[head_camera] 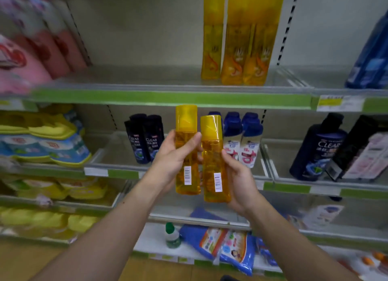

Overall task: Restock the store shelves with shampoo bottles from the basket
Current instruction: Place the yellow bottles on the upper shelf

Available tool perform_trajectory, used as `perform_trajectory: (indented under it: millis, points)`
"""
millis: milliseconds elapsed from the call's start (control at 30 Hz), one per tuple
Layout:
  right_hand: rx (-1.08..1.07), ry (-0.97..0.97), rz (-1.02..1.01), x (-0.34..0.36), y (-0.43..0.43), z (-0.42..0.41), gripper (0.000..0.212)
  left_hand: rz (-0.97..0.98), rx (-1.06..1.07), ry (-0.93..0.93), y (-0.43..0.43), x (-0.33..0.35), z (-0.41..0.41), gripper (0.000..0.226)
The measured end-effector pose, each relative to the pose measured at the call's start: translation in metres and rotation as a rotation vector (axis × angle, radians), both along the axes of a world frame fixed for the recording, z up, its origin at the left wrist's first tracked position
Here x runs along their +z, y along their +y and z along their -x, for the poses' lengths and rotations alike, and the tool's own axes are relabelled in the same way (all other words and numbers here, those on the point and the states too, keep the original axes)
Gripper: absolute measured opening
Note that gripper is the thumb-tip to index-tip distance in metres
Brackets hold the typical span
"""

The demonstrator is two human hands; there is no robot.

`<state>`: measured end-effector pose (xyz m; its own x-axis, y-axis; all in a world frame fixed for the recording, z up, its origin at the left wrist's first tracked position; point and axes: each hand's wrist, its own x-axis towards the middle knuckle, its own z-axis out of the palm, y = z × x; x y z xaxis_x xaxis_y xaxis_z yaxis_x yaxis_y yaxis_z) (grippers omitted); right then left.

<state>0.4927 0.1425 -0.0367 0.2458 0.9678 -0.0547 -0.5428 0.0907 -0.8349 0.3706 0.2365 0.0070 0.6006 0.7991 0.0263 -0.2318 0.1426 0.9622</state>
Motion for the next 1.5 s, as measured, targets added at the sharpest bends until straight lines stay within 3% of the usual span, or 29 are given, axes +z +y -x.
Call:
perform_trajectory:
  millis: [333,500,667,800,967,1067,1133,1300,1500]
  points:
    - [-0.031,-0.114,-0.089,0.090,0.037,0.002,0.051,-0.087,0.103,0.092,0.041,0.091,0.002,0.066]
    - [-0.090,-0.140,-0.091,0.133,0.052,-0.004,0.049,-0.207,0.179,0.160,0.061,0.132,-0.007,0.054]
    - [-0.214,-0.151,-0.026,0.168,0.069,-0.006,0.041,-0.042,0.173,0.047,0.091,0.150,-0.017,0.045]
    - [-0.291,-0.207,0.025,0.186,0.088,-0.009,0.042,-0.023,0.138,0.012,0.113,0.161,-0.029,0.045]
    - [-0.325,-0.382,0.053,0.193,0.112,-0.007,0.058,-0.129,0.089,0.151,0.142,0.169,-0.041,0.040]
    - [-0.391,-0.522,0.011,0.195,0.125,-0.010,0.058,-0.230,0.123,0.115,0.161,0.166,-0.050,0.012]
    - [-0.468,-0.645,-0.030,0.199,0.131,-0.010,0.054,-0.322,0.172,0.101,0.170,0.165,-0.055,0.006]
    - [-0.721,-0.932,-0.031,0.201,0.147,-0.019,0.044,-0.413,0.199,0.125,0.182,0.162,-0.075,0.021]
    - [-0.879,-1.181,0.062,0.190,0.158,-0.029,0.061,-0.456,0.159,0.103,0.188,0.149,-0.098,0.040]
